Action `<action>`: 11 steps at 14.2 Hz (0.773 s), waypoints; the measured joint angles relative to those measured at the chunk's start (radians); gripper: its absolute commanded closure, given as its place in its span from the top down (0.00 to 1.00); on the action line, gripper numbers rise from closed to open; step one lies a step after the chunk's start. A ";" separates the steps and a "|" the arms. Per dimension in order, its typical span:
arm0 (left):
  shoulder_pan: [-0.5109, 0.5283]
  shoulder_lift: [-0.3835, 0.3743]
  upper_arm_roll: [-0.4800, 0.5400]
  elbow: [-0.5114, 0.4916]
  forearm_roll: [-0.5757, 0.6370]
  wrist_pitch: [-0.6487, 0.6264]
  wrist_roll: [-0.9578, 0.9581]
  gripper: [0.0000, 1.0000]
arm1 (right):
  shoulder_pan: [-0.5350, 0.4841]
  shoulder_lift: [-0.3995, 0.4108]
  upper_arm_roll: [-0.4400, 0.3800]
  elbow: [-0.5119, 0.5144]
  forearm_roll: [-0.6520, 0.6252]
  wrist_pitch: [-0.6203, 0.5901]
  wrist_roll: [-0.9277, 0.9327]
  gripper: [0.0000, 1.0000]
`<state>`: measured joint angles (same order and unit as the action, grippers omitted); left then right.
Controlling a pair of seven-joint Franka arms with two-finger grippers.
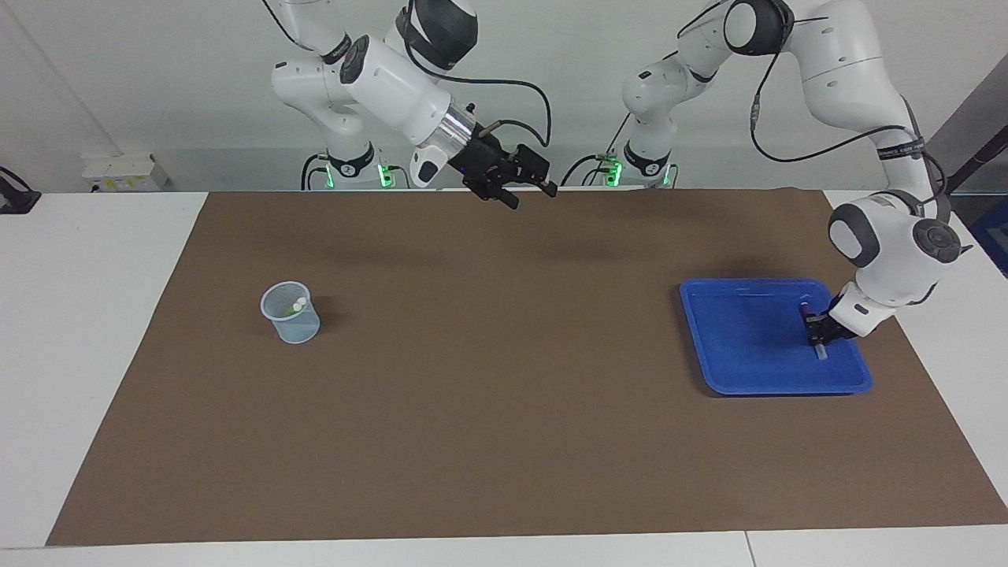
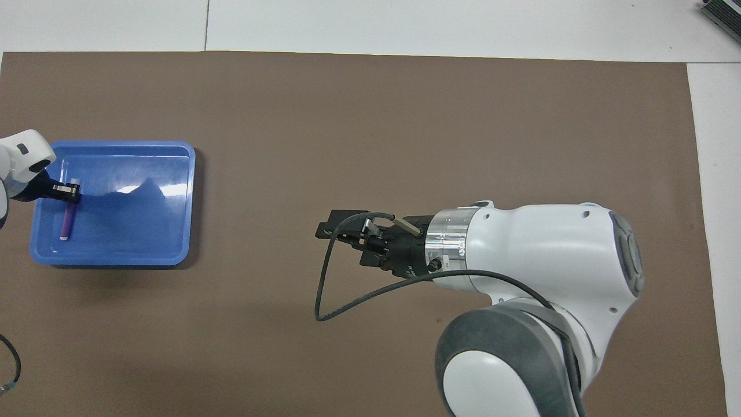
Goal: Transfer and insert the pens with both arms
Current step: 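Lift the purple pen and extend it outward with the left gripper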
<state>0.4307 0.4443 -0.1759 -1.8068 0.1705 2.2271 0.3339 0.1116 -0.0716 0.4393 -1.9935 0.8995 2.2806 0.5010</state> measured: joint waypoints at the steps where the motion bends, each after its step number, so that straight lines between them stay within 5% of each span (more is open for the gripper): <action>1: 0.000 0.000 0.000 0.000 0.000 0.000 -0.002 0.00 | 0.000 0.000 0.000 0.000 0.000 0.004 0.000 1.00; 7: -0.030 -0.001 -0.015 0.092 -0.021 -0.132 -0.204 0.00 | 0.000 0.000 0.000 0.000 0.000 0.016 0.000 1.00; 11: -0.085 -0.037 -0.020 0.204 -0.153 -0.293 -0.454 0.00 | 0.000 0.000 0.000 0.000 0.000 0.017 0.000 1.00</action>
<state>0.3457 0.4068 -0.1960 -1.6032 0.0173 1.9341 -0.1201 0.1116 -0.0715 0.4393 -1.9935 0.8995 2.2974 0.5010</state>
